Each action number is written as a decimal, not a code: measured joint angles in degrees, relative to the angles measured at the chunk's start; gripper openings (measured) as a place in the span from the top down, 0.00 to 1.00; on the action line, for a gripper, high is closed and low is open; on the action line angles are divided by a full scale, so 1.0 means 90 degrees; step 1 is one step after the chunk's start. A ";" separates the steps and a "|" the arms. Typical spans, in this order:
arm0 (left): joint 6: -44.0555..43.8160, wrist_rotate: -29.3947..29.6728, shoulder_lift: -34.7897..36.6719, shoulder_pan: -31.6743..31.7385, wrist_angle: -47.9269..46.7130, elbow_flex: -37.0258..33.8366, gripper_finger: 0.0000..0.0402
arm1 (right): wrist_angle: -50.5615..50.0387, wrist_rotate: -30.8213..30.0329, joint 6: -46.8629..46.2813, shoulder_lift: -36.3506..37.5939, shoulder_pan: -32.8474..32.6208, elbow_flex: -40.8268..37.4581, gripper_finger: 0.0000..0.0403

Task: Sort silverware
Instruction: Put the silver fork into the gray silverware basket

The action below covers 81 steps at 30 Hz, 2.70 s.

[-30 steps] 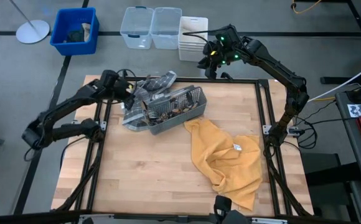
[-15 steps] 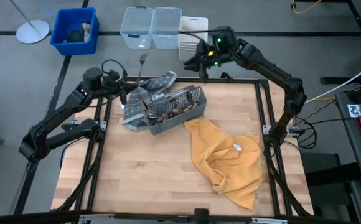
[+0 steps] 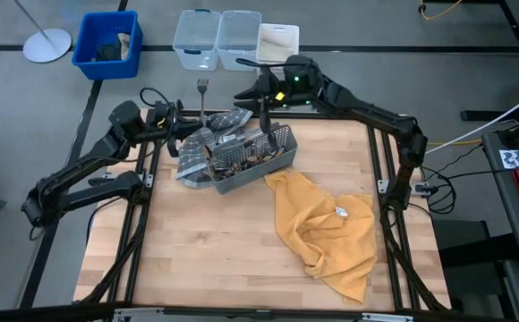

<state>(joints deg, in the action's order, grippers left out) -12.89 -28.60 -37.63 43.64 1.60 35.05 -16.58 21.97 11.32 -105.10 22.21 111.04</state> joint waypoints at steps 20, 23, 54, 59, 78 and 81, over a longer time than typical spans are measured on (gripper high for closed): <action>0.1141 0.0079 0.0000 -0.1340 0.0069 0.0000 1.00 | 0.1494 0.0297 -0.0965 -0.0252 -0.0524 -0.0002 0.78; 0.1139 0.0100 0.0000 -0.1398 0.0069 0.0000 1.00 | 0.1546 0.0326 -0.0948 -0.0270 -0.0674 -0.0002 0.78; 0.1292 0.0097 -0.0292 -0.1698 0.0074 0.0000 1.00 | 0.1915 0.0122 -0.0901 -0.0328 -0.1192 -0.0002 0.78; 0.1280 0.0103 -0.0519 -0.1698 0.0066 0.0000 1.00 | 0.2085 0.0115 -0.0899 -0.0326 -0.1180 -0.0002 0.78; 0.1205 0.0057 -0.0563 -0.1702 -0.0026 -0.0012 1.00 | 0.1473 -0.0610 -0.0890 -0.0315 -0.1163 0.0010 0.99; 0.1073 0.0062 -0.0566 -0.1702 -0.0028 -0.0015 0.98 | 0.1320 -0.0711 -0.0923 -0.0304 -0.1163 0.0019 0.99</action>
<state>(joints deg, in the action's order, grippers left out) -3.23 -28.05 -42.72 28.32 1.34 34.92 -4.71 15.57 3.02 -107.83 11.75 111.22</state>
